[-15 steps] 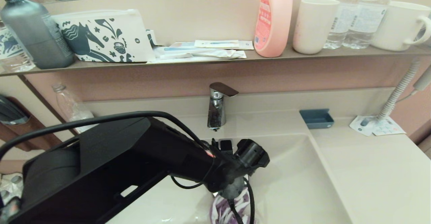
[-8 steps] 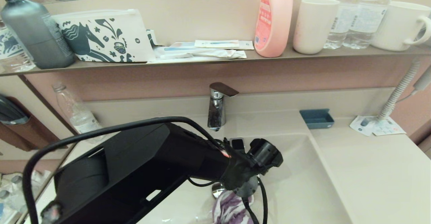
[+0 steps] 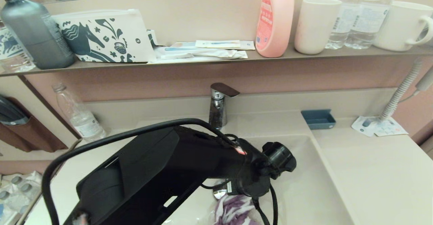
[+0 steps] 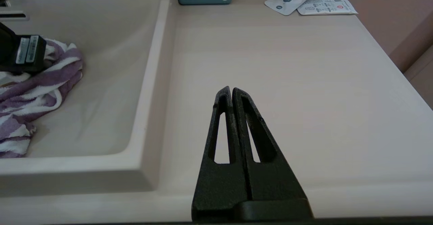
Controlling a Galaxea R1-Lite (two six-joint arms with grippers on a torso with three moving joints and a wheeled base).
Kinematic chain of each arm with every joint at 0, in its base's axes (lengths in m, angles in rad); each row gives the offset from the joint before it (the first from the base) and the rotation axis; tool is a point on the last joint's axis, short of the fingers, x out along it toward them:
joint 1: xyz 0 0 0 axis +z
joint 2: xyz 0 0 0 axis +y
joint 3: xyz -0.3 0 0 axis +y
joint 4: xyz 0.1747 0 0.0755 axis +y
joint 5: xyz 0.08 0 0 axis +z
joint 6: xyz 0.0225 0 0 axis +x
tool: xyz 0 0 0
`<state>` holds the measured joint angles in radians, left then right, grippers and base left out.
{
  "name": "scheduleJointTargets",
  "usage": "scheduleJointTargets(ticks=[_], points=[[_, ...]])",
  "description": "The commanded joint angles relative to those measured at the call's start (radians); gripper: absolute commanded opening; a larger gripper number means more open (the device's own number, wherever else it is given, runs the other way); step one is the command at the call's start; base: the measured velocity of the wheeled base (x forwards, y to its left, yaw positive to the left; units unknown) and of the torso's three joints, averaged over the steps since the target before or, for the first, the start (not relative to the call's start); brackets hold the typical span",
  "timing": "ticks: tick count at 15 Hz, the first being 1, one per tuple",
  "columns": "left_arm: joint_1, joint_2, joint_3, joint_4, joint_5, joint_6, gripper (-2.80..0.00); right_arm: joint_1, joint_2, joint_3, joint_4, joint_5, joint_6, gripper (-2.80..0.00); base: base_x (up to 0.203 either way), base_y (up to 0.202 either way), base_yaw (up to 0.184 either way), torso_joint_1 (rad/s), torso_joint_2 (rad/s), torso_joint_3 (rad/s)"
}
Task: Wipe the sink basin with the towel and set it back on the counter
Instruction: Wipe the sink
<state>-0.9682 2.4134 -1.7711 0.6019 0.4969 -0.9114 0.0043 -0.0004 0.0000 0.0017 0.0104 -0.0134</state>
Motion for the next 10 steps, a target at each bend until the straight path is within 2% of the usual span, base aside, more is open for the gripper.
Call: scheduleJointTargets(ticks=[1,2,4,8,10], points=[[-0.034,0.014,-0.100,0.128,-0.016,-0.048,-2.80,0.000,0.000,0.000,0.000,0.000,0.000,-2.80,0.000,0.000,0.000,0.000,0.00,0.000],[-0.059,0.033,-0.131,0.181,-0.025,-0.075,-2.80,0.000,0.000,0.000,0.000,0.000,0.000,-2.80,0.000,0.000,0.000,0.000,0.00,0.000],[-0.064,0.044,-0.125,0.232,-0.049,-0.085,-2.80,0.000,0.000,0.000,0.000,0.000,0.000,-2.80,0.000,0.000,0.000,0.000,0.00,0.000],[-0.070,0.036,-0.049,0.446,-0.177,-0.129,-2.80,0.000,0.000,0.000,0.000,0.000,0.000,-2.80,0.000,0.000,0.000,0.000,0.00,0.000],[-0.076,0.034,0.010,0.490,-0.221,-0.145,-2.80,0.005,0.000,0.000,0.000,0.000,0.000,-2.80,0.000,0.000,0.000,0.000,0.00,0.000]])
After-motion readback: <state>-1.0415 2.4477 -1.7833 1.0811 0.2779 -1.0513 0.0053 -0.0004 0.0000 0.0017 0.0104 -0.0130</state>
